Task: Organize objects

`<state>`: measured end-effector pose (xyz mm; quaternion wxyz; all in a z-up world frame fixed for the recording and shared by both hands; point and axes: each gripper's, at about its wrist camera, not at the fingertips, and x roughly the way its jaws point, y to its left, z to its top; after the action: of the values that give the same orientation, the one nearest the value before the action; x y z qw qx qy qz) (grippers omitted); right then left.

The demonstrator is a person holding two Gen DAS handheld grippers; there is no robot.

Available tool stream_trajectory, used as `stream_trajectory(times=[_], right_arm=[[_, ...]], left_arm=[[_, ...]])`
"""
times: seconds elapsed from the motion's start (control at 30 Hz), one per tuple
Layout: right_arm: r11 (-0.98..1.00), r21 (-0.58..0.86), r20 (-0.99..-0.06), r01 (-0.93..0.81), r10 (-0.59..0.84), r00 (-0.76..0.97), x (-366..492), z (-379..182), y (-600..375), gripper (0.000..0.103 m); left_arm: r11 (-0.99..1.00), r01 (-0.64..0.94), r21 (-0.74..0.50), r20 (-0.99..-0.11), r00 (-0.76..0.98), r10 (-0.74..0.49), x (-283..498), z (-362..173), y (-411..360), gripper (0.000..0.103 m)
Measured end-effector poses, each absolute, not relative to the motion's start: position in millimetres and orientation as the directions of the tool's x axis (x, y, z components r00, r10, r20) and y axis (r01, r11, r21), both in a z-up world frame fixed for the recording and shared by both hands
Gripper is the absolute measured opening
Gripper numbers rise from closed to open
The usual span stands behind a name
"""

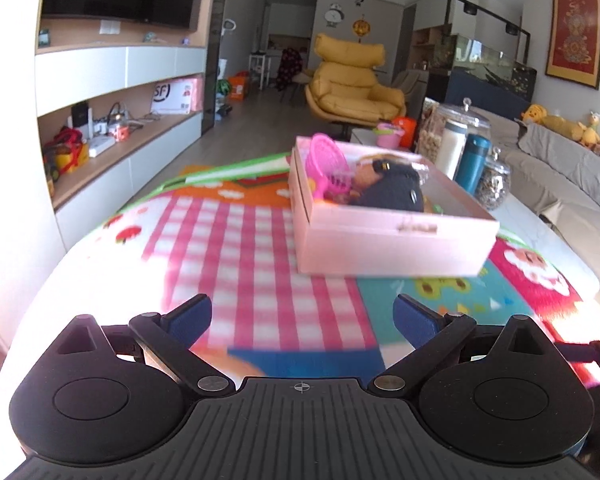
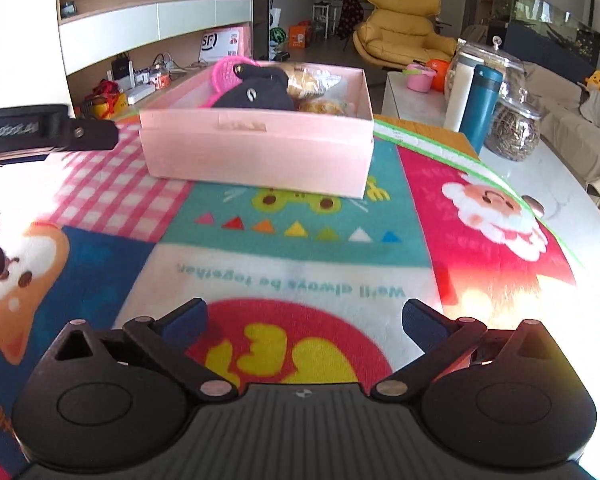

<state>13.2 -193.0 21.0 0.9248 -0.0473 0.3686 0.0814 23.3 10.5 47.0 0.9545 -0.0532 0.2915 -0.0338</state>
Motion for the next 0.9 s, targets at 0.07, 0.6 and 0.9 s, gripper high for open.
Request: stream_trajectory(times=[0.07,0.6,0.9], right_arm=[[0.987,0.007,-0.699,-0.164,0.122,0.705,14,21,-200,0.103],[0.988,0.031,-0.626,-0.149,0.136,0.768,6,13,-206,0.103],[0.990,0.022,-0.623,-0.142,0.124,0.772,5,12,-204,0.103]], left_arm=[[0.993,0.025,-0.119,-0.575,0.813,-0.089,13,36,6,0.100],[1.000,-0.027,0.015,-0.612,0.790,0.030,-2,8,-19,0.100],[1.000,-0.027,0.001,-0.613,0.790,0.021,-2,8,-17,0.100]])
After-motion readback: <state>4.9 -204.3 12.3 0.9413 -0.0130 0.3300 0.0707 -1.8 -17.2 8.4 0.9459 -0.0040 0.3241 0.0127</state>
